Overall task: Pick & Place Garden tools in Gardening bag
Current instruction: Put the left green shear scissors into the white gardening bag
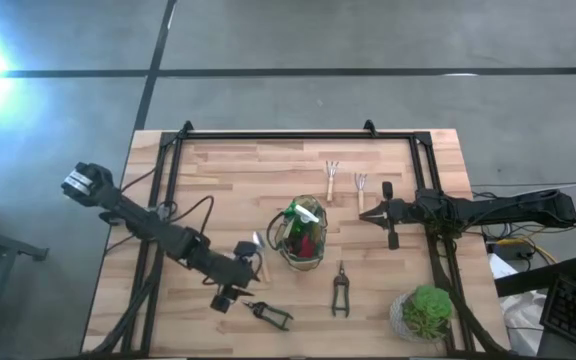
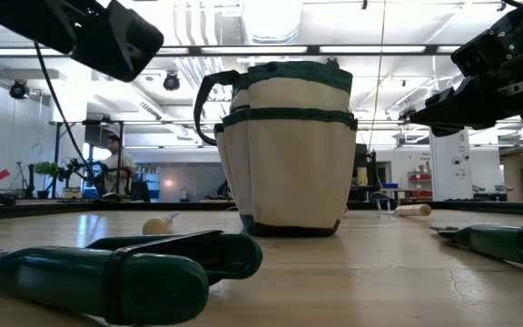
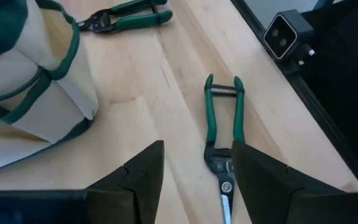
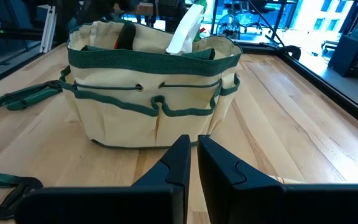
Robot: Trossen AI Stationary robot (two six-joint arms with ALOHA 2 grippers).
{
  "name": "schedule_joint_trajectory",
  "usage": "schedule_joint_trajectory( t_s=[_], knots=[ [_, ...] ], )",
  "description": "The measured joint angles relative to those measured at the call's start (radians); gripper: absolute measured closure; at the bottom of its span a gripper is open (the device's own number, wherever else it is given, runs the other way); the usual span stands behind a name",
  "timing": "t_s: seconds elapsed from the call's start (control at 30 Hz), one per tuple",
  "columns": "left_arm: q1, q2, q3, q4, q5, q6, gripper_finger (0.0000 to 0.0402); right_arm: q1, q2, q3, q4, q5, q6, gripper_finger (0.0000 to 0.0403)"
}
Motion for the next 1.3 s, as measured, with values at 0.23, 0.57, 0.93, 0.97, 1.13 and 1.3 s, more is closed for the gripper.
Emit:
schedule_joint_trajectory(
  t_s=[0.23, 0.57, 0.93, 0.97, 1.13, 1.3],
  knots=[
    [-0.034, 0.101, 0.046, 0.016, -0.016, -0.016, 0.0211, 0.000, 0.000, 0.000, 0.000, 0.000, 0.000, 0.0376],
    [-0.042, 0.302, 0.246, -0.133, 0.043, 0.036, 0.0211, 0.000, 0.000, 0.000, 0.000, 0.000, 0.000, 0.0376],
    [-0.040, 0.435, 0.372, -0.162, 0.044, 0.105, 0.0211, 0.000, 0.000, 0.000, 0.000, 0.000, 0.000, 0.0376],
    [-0.038, 0.443, 0.377, -0.162, 0.044, 0.100, 0.0211, 0.000, 0.000, 0.000, 0.000, 0.000, 0.000, 0.0376],
    [-0.026, 0.464, 0.396, -0.155, 0.044, 0.056, 0.0211, 0.000, 0.000, 0.000, 0.000, 0.000, 0.000, 0.0376],
    [-0.011, 0.463, 0.393, -0.137, 0.044, 0.053, 0.0211, 0.000, 0.000, 0.000, -0.001, 0.000, 0.000, 0.0376]
  ],
)
